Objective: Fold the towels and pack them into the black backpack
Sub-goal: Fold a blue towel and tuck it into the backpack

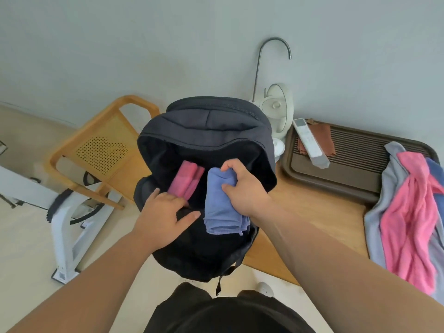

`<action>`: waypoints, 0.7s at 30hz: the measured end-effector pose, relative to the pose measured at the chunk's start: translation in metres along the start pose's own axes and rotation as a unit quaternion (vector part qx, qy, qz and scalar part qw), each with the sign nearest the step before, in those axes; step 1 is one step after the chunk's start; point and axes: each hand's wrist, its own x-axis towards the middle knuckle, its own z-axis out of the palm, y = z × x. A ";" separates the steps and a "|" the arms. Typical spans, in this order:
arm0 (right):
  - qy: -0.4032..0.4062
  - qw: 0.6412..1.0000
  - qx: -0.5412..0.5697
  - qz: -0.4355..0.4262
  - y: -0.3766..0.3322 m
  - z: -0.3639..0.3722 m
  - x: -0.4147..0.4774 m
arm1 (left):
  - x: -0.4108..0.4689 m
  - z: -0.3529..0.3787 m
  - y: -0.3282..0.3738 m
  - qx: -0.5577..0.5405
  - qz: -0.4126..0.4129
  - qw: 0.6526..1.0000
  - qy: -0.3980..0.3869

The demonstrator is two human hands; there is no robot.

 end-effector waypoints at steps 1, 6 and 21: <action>-0.007 1.000 0.013 0.007 -0.001 0.002 0.005 | 0.004 0.002 -0.009 -0.013 0.029 0.999 0.006; -0.023 0.997 -0.006 0.067 -0.015 0.012 0.039 | 0.025 0.011 -0.054 0.001 0.177 0.984 -0.013; 0.118 0.968 0.073 0.207 -0.010 0.114 0.104 | 0.030 -0.004 -0.130 -0.020 0.282 0.954 -0.101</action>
